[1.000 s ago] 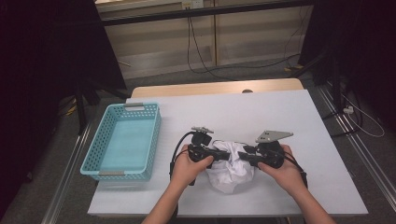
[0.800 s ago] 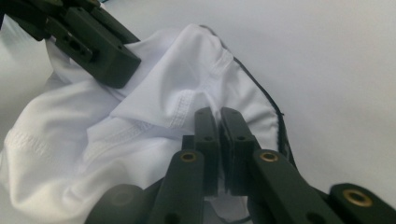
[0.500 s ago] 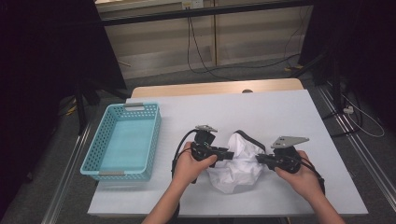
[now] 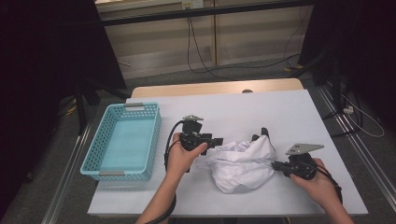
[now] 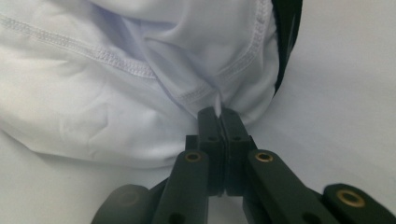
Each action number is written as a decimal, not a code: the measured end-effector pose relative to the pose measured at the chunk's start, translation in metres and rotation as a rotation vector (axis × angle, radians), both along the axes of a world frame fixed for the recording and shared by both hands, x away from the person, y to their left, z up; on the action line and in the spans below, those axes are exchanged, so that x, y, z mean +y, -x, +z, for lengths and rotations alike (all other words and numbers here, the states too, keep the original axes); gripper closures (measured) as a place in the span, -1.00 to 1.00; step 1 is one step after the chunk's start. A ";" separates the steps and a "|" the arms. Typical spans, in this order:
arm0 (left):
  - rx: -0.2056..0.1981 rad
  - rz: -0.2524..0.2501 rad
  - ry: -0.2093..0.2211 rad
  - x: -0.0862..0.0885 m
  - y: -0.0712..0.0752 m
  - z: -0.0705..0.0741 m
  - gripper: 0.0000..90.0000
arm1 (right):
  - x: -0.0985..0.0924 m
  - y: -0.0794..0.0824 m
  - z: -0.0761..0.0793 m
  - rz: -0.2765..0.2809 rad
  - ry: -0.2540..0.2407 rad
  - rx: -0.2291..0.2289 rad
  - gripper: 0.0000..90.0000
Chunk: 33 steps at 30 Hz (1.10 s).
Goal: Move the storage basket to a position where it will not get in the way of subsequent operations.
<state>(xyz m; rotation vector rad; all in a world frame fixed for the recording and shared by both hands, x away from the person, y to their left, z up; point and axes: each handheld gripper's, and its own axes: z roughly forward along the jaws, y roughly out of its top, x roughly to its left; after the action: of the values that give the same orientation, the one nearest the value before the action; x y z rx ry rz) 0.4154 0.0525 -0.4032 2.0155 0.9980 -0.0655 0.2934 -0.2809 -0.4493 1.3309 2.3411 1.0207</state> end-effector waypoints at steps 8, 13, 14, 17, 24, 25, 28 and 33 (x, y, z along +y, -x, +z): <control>0.048 -0.066 -0.005 -0.030 -0.006 -0.021 -0.37 | -0.001 0.007 -0.003 -0.024 -0.007 -0.031 1.00; 0.060 -0.121 -0.013 -0.052 -0.006 -0.032 -0.37 | -0.001 0.009 -0.004 -0.032 -0.004 -0.043 1.00; 0.057 -0.131 -0.019 -0.055 -0.006 -0.035 -0.37 | -0.001 0.009 -0.004 -0.033 -0.005 -0.047 1.00; 0.084 -0.170 -0.001 -0.066 -0.006 -0.042 -0.35 | -0.001 0.010 -0.005 -0.038 -0.013 -0.050 1.00; 0.105 -0.250 -0.032 -0.082 -0.002 -0.047 0.13 | 0.001 0.010 -0.006 -0.041 -0.007 -0.062 1.00; 0.111 -0.261 -0.040 -0.083 -0.002 -0.048 0.28 | 0.001 0.010 -0.006 -0.039 -0.005 -0.066 1.00; 0.108 -0.248 -0.052 -0.082 -0.001 -0.044 0.76 | 0.004 0.008 -0.006 -0.032 0.007 -0.085 1.00; 0.060 -0.174 -0.004 -0.057 -0.006 -0.021 0.89 | 0.012 0.003 -0.002 -0.022 0.032 -0.170 1.00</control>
<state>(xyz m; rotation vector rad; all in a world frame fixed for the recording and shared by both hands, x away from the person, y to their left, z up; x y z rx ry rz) 0.4212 -0.0048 -0.4237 2.1113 0.8581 -0.2191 0.2903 -0.2688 -0.4518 1.2056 2.2040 1.0415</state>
